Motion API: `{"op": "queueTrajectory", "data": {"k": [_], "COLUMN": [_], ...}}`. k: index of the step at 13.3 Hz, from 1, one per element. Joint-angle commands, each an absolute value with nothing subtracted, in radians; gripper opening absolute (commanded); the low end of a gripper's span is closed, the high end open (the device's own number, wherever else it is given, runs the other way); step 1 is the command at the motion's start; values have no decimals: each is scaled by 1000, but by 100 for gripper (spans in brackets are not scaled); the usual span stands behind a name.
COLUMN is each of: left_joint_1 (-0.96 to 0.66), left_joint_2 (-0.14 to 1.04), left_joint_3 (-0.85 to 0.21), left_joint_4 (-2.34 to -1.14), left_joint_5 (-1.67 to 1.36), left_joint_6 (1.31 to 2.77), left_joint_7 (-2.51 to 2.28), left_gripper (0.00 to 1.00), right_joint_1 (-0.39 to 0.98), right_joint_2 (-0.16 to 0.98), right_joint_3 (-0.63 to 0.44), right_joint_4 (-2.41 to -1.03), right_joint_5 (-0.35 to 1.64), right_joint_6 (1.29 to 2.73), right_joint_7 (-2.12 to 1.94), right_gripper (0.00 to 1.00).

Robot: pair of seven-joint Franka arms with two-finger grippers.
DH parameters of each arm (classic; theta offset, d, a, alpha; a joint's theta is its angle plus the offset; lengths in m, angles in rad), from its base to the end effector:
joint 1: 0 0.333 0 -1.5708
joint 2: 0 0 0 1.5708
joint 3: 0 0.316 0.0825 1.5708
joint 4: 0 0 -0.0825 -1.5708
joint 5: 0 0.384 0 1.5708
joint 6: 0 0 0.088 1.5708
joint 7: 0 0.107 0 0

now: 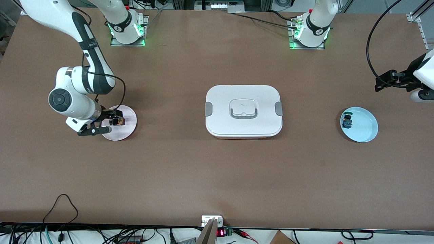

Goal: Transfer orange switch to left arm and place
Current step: 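Move the right gripper over the orange switch on the white plate, then lower the right gripper and close it on the orange switch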

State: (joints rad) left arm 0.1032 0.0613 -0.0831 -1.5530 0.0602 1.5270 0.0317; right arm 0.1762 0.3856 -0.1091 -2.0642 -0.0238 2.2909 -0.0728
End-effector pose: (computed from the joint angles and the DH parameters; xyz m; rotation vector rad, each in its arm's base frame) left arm 0.5669 0.0195 0.5951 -3.0857 0.0180 0.1366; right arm 0.5727 0.0384 0.2334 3.0644 0.2484 -0.2420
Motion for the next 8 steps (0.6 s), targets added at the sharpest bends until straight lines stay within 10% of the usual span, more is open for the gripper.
{"op": "queueTrajectory", "data": {"k": [1, 8], "left_joint_1": [101, 101], "left_joint_2": [77, 77], "left_joint_3": [-84, -84], "left_joint_4": [-1523, -1523], "left_joint_5": [74, 74], "left_joint_6": [1517, 1516], "left_joint_7": [54, 54], "left_gripper": [100, 100], "right_joint_1": [178, 181], "right_joint_2": [416, 445], "right_joint_3": [-106, -106], "right_joint_4": [-2083, -2088], "right_joint_5": [-17, -17], "right_joint_6": [2361, 2381], "right_joint_7": [-66, -66], "right_gripper": [100, 100]}}
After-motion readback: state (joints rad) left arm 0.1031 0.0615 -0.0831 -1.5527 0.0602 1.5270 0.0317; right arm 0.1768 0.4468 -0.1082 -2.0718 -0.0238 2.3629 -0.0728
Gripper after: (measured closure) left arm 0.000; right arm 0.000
